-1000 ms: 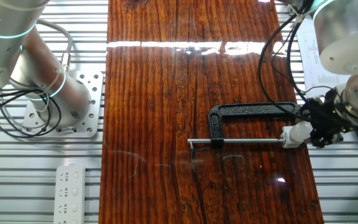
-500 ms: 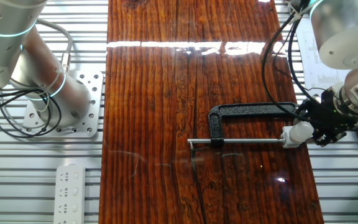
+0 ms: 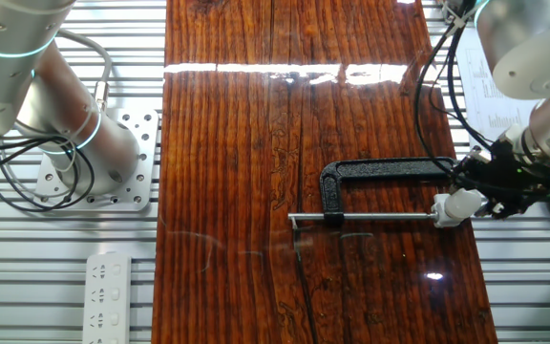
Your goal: Take out the light bulb by rotating it
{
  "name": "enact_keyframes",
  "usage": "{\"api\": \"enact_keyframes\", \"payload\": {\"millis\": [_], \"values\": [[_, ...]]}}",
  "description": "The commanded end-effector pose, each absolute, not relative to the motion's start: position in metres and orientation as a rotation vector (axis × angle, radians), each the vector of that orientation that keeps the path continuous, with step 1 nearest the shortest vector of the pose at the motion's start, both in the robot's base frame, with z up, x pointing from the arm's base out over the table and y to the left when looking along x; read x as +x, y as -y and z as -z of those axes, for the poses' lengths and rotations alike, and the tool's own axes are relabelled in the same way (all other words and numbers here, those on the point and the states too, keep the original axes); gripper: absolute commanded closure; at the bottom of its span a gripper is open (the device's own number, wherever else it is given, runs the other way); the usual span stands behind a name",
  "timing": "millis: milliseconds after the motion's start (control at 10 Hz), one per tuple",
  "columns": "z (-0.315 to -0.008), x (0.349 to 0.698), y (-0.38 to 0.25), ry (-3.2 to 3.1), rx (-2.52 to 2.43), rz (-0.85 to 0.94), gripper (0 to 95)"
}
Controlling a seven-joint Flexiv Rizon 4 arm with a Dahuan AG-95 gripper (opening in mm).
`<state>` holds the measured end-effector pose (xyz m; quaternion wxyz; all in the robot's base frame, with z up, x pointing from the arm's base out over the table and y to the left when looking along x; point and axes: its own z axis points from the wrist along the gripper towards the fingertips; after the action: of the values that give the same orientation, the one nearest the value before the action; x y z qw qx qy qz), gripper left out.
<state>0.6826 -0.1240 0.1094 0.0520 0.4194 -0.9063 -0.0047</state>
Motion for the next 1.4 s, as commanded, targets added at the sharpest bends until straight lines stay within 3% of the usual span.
{"api": "enact_keyframes", "payload": {"millis": [100,1400], "values": [[-0.1092,0.6823,0.1236,2.651,1.468,-0.005,95.0],[-0.1082,0.6828,0.1203,2.105,2.179,-0.128,95.0]]}}
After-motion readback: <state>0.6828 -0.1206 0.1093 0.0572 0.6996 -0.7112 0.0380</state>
